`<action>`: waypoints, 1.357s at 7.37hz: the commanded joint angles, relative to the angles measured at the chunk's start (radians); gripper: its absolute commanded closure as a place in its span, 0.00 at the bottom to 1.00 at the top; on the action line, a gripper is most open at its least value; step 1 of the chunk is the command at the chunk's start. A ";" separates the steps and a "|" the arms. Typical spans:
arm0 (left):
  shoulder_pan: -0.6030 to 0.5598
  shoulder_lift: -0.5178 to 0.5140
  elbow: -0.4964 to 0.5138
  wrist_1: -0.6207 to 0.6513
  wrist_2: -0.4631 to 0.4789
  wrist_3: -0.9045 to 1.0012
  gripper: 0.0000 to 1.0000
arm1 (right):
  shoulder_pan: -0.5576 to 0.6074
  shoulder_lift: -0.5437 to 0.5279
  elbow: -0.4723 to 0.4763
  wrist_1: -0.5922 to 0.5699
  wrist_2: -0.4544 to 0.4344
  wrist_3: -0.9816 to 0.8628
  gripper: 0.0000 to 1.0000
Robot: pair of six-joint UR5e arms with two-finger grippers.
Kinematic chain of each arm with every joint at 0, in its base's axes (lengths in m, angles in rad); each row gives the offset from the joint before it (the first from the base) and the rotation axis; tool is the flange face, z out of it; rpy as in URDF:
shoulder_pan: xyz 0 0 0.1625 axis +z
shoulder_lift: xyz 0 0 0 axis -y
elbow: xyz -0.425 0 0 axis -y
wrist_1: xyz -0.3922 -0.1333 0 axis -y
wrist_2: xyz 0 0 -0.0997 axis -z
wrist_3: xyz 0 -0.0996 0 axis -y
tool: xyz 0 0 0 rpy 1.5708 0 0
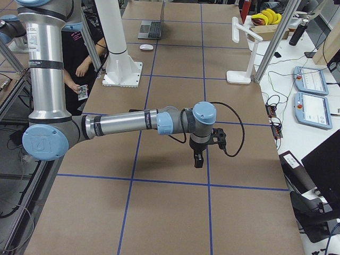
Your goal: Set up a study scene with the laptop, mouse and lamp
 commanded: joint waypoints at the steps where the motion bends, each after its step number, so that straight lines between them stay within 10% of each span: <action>1: -0.001 0.000 -0.004 0.003 0.000 -0.002 0.00 | 0.001 0.000 0.025 -0.003 0.002 0.001 0.00; 4: 0.022 0.008 -0.186 0.009 -0.064 -0.248 0.00 | 0.001 0.002 0.048 0.011 0.006 -0.001 0.00; 10: 0.443 0.034 -0.558 -0.007 -0.130 -0.898 0.00 | 0.000 -0.001 0.037 0.010 0.009 -0.005 0.00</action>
